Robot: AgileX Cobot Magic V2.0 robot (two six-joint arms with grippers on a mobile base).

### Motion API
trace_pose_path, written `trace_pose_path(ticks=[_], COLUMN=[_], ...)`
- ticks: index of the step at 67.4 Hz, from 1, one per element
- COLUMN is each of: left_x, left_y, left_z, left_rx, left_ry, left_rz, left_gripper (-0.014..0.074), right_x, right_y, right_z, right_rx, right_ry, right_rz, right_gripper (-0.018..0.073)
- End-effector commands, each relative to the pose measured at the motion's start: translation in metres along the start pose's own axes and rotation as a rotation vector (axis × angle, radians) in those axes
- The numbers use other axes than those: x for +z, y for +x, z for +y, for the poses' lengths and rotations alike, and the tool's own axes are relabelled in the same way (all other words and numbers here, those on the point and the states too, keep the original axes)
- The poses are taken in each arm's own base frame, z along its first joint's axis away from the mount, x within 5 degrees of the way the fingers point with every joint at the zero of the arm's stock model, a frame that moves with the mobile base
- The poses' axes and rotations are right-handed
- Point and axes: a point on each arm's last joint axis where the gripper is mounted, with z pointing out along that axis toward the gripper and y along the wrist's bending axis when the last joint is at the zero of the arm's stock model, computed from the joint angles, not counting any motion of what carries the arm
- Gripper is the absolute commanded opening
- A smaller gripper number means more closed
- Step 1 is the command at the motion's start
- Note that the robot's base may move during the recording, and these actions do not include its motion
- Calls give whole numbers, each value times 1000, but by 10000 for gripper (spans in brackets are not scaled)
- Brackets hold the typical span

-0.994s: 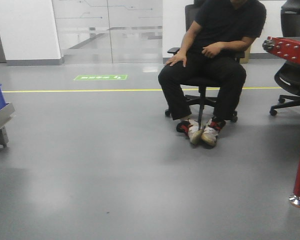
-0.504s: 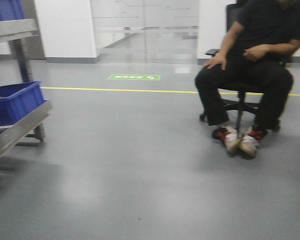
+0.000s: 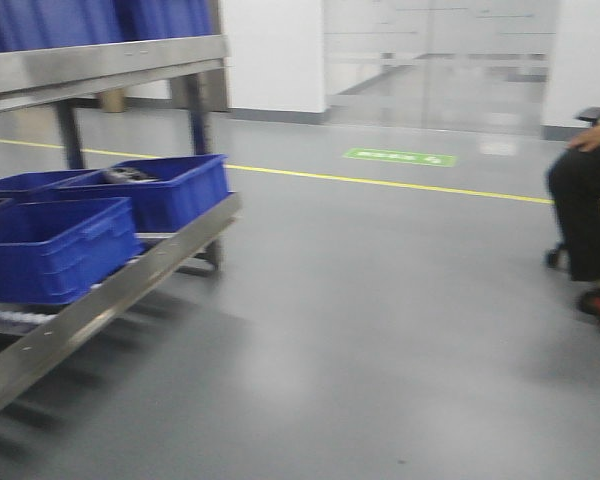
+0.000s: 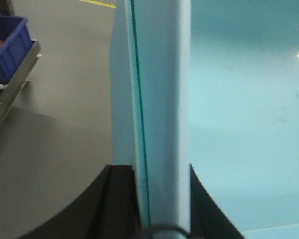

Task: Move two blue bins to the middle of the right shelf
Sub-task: 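Turn toward the blue-bin shelf and drive up to it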

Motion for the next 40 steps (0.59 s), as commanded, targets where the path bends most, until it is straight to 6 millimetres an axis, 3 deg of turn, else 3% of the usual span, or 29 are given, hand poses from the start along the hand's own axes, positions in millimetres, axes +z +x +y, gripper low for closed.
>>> trace_pose_path(ticks=[1, 40], left_x=[-14, -14], left_y=[-19, -19], left_z=[-6, -6], left_rx=[-31, -31], left_ry=[59, 59], left_rz=[-169, -169], left_gripper=[-111, -111], right_x=[-11, -11], right_y=[-10, -10], right_z=[3, 3], right_rx=[-23, -23], right_ry=[-22, -22], right_rz=[-90, -90], right_gripper=[-154, -154])
